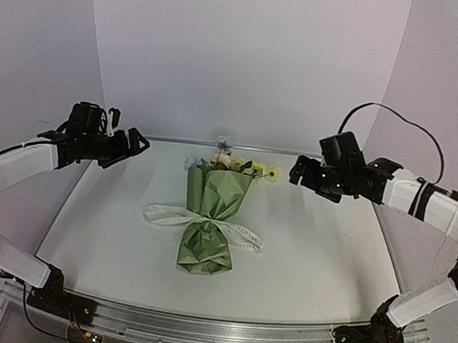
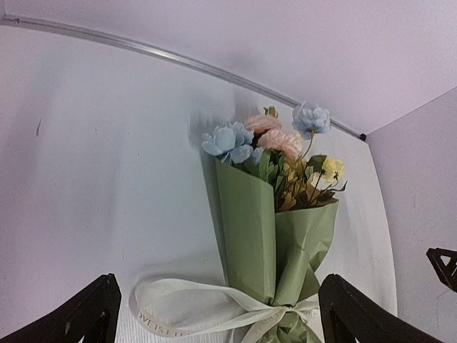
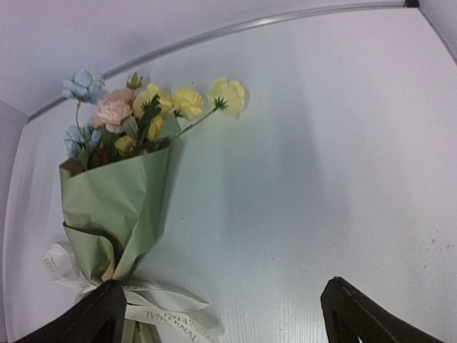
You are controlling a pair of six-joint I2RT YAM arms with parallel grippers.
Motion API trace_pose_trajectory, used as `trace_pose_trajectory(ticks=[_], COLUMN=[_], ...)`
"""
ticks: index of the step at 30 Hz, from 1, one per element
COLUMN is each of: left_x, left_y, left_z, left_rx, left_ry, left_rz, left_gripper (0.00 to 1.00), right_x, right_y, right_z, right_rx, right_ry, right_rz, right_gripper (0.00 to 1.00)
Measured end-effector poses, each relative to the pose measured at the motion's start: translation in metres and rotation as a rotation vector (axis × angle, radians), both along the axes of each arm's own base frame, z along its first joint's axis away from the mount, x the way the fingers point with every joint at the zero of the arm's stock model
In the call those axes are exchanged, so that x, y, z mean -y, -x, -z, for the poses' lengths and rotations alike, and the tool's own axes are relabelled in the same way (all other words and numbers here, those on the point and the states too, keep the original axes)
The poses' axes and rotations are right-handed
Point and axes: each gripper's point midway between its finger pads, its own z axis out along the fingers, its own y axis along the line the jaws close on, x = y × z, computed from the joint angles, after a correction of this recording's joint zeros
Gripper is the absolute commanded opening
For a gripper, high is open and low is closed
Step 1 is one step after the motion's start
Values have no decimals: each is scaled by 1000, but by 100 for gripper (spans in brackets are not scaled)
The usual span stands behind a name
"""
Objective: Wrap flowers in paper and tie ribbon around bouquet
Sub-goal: Reset both arms
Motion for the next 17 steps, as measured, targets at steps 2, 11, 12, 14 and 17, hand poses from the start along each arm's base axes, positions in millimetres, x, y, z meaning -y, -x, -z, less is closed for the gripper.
trace_pose_trajectory(ticks=[2, 11, 12, 14, 17], left_x=[-2, -12, -13, -14, -16], left_y=[-6, -18, -18, -19, -20], left_z=[-16, -35, -35, -35, -35], left_rx=[36, 89, 90, 91, 93], left_ry=[3, -17, -21, -26, -32], left_rz=[-21, -89, -94, -101, -111], left_gripper=[100, 100, 100, 100, 100], right_x=[13, 40, 40, 41, 42], right_y=[2, 4, 4, 4, 4], right_z=[-18, -33, -32, -29, -26], right_rx=[66, 163, 163, 163, 159], right_ry=[-6, 20, 22, 26, 36], right_rz=[44, 139, 141, 144, 146], right_gripper=[98, 98, 98, 98, 98])
